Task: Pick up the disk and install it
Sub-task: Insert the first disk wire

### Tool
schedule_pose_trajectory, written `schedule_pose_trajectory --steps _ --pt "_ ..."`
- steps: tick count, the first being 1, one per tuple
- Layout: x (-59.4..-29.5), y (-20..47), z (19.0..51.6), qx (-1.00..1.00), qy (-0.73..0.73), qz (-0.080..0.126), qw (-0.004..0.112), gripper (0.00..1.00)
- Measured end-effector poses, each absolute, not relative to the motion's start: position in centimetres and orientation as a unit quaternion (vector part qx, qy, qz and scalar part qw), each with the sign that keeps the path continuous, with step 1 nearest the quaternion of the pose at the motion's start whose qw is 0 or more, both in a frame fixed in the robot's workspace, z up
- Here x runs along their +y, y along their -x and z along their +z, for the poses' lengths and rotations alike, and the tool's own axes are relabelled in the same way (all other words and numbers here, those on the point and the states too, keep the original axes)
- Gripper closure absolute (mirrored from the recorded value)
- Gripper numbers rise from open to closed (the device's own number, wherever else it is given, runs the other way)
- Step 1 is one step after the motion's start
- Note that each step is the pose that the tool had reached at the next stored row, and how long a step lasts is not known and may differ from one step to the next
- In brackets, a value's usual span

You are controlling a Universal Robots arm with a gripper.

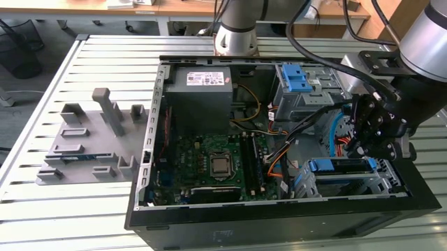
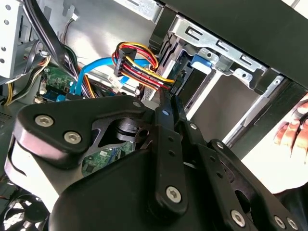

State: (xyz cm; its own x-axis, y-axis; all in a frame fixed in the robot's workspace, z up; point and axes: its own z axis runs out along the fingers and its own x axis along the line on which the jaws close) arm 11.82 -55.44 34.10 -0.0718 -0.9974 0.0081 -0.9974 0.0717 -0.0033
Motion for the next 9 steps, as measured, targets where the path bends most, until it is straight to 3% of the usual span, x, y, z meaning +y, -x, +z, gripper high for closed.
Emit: schedule_pose_trajectory --steps 9 --pt "-55.57 -11.85 33.86 -0.733 -0.681 0.004 0.002 0.84"
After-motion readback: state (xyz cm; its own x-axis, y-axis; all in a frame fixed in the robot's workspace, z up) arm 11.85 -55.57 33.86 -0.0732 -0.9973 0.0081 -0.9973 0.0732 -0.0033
